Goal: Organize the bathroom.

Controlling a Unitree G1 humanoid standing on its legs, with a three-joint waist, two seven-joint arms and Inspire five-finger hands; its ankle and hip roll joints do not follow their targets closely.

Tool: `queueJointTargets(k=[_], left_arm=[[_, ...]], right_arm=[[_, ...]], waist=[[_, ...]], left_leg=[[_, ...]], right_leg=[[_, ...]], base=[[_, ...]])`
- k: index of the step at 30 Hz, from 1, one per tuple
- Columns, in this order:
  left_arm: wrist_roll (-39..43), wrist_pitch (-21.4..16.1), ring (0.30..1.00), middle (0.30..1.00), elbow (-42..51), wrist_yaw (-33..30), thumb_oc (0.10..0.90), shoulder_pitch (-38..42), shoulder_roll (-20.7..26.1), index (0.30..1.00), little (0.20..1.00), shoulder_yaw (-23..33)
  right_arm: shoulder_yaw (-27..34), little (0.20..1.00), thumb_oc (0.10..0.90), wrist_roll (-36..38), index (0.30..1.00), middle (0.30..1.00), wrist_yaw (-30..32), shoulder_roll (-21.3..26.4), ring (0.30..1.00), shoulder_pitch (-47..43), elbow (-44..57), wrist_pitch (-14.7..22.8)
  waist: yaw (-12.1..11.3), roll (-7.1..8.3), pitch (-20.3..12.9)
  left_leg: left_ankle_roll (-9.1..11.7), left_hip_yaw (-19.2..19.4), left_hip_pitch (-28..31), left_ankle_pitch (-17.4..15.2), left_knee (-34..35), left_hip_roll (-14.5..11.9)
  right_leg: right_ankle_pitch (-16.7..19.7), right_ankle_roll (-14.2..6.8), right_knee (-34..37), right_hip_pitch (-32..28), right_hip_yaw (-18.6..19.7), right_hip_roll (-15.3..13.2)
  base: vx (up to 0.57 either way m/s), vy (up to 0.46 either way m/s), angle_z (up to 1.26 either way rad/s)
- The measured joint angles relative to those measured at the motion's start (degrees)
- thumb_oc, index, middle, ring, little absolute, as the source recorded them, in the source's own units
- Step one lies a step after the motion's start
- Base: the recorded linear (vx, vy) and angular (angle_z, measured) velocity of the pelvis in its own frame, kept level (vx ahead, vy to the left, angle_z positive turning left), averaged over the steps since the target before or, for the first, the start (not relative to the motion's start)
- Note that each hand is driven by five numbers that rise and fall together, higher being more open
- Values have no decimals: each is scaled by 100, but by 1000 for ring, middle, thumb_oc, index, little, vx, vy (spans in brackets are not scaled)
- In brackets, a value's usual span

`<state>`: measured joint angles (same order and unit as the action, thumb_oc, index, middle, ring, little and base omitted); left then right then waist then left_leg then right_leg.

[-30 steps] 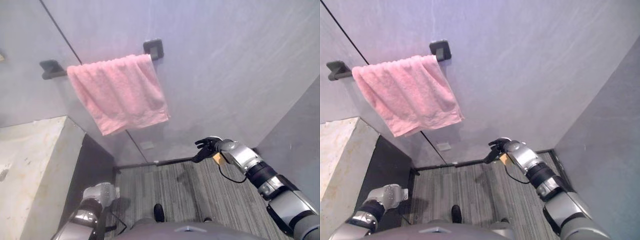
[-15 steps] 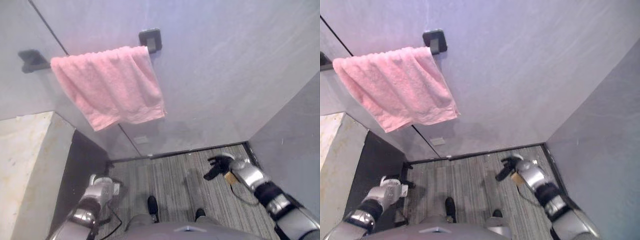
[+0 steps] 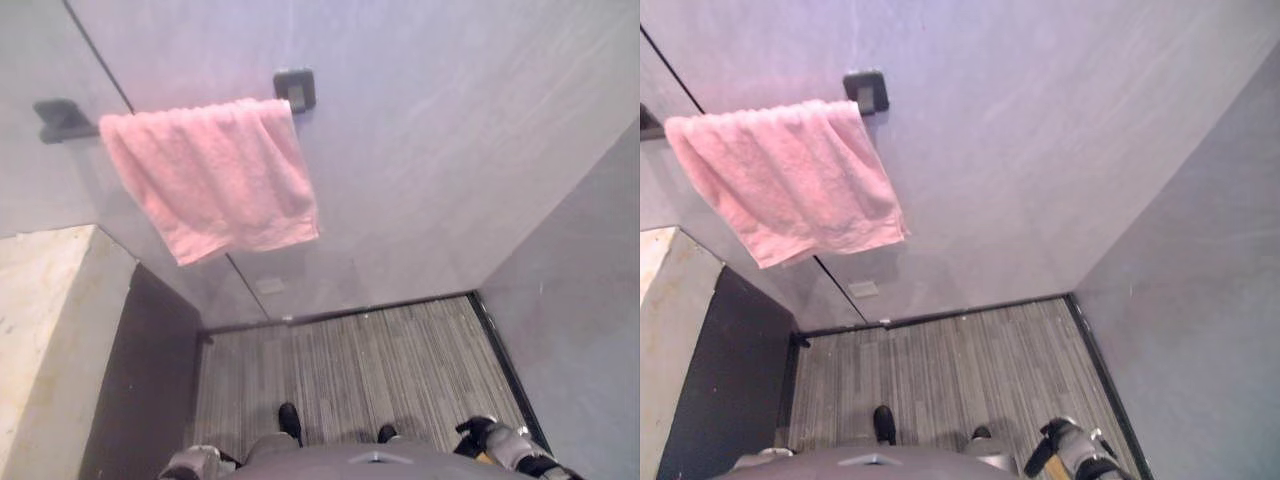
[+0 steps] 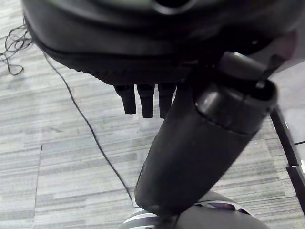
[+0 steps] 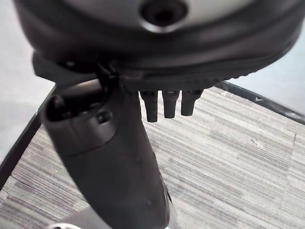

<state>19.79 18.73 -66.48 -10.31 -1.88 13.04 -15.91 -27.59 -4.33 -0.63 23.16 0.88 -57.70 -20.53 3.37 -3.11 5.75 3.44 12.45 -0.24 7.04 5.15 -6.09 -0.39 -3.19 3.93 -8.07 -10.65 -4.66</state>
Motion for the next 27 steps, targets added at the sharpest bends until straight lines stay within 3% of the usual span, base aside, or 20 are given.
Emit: queueJointTargets(k=[4, 10, 14, 16, 17, 18, 20, 25, 26, 27], left_arm=[[11, -136, 900, 900, -97, 457, 800, -93, 136, 900, 900, 66], [9, -120, 900, 900, -306, 461, 800, -78, 100, 900, 900, 116], [28, -116, 900, 900, -321, 356, 800, -59, 72, 900, 900, 118], [48, -96, 900, 900, -370, 223, 800, -83, -19, 900, 900, 239], [51, -98, 900, 900, -397, 197, 800, -123, -66, 900, 900, 318], [52, -87, 900, 900, -405, 150, 800, -121, -115, 900, 900, 393], [54, -57, 900, 900, -438, 142, 800, -157, -144, 900, 900, 480], [12, 26, 900, 900, -598, 102, 800, -141, -131, 900, 900, 568], [6, 25, 900, 900, -626, 101, 800, -183, -141, 900, 900, 567], [-26, -72, 900, 900, -598, 91, 800, -55, -138, 900, 900, 548]], right_arm=[[14, 900, 800, -458, 900, 900, 2, -299, 900, 61, -382, 143], [9, 900, 800, -659, 900, 900, 2, -327, 900, 68, -522, 299], [6, 900, 800, -664, 900, 900, 3, -321, 900, 65, -490, 411], [7, 900, 800, -668, 900, 900, -1, -297, 900, 61, -448, 449], [10, 900, 800, -670, 900, 900, -11, -266, 900, 55, -434, 468], [5, 900, 800, -672, 900, 900, -40, -257, 900, 67, -435, 480], [-2, 900, 800, -698, 900, 900, -54, -244, 900, 57, -411, 510], [-12, 900, 800, -849, 900, 900, -52, -216, 900, 64, -384, 502], [-40, 900, 800, -847, 900, 900, -48, -193, 900, 14, -370, 478], [-60, 900, 800, -843, 900, 900, -59, -198, 900, -182, -358, 466]], waist=[[-7, 28, -100], [-29, -7, -156], [-157, -110, -121], [-255, -206, -78], [-315, -293, -75], [-357, -265, -39], [-448, -190, -30], [-449, -22, -5], [-488, -69, 14], [-480, -58, 268]], left_leg=[[-15, -8, 75, 29, 1, -26], [107, -91, 77, 113, -22, -121], [232, -262, 42, 231, -28, -225], [418, -445, -33, 221, -13, -327], [367, -469, -68, 194, -26, -329], [376, -499, -109, 128, -34, -359], [339, -375, -110, -235, -55, -357], [363, 222, -87, -62, -1028, -605], [341, 217, -109, 0, -1043, -547], [301, 274, -261, 154, -1219, -585]], right_leg=[[-64, 6, 13, -51, 0, 29], [-97, 63, -2, -71, -45, 127], [-243, 180, -221, -12, -173, 236], [-325, 294, -280, -1, -355, 335], [-330, 302, -319, -65, -417, 444], [-313, 320, -311, -95, -514, 425], [-322, 405, -271, -84, -820, 294], [-362, 330, -309, -263, -1471, 130], [-458, 295, -509, -225, -1512, 167], [-995, 338, -1413, 183, -1520, 144]], base=[[-23, -61, 0], [-47, -69, 3], [-57, -125, 18], [-1, -172, 36], [-16, -156, 44], [-49, -104, 40], [-91, -129, 52], [-95, -113, 72], [-140, -162, 87], [-131, -142, 75]])
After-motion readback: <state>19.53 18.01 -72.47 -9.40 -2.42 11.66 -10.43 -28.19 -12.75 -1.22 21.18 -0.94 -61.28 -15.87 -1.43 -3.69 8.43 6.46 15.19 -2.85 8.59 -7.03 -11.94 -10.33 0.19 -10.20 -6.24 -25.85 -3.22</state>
